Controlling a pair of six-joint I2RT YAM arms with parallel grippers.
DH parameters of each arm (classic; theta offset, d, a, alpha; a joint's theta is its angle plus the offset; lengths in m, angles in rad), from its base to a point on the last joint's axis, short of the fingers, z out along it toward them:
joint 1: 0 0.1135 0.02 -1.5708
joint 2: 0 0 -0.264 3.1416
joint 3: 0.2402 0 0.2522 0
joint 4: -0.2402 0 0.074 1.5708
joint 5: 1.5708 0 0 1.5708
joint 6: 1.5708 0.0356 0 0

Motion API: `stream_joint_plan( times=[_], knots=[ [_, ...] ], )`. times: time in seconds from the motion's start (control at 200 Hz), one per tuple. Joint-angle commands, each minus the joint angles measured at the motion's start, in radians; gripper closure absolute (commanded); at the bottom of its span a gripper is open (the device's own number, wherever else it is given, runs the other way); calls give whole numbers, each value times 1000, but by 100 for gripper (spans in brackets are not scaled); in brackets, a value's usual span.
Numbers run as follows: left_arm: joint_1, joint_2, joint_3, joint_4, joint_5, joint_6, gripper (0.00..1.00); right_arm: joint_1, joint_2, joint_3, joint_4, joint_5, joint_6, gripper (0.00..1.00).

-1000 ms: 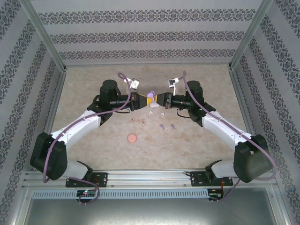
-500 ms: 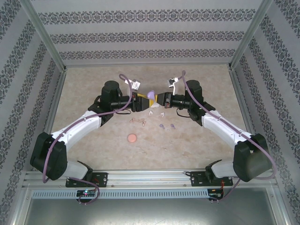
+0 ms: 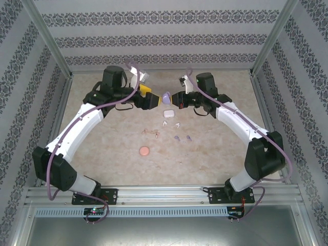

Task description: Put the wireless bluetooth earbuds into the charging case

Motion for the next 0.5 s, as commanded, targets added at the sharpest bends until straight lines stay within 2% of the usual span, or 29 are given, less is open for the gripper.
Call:
stream_joint_plan(
  times=[0.0,0.125,0.31,0.495],
  knots=[
    [20,87,87,-283,55,174,6,0,37,77,-165,9,-207,100],
    [35,164,173,-381,81,233,10,1,58,101,-212,5,-277,100],
    [42,270,259,-493,138,306,21,18,64,118,-249,-12,-316,100],
    [42,341,306,-536,212,335,30,55,66,137,-268,-5,-328,100]
  ],
)
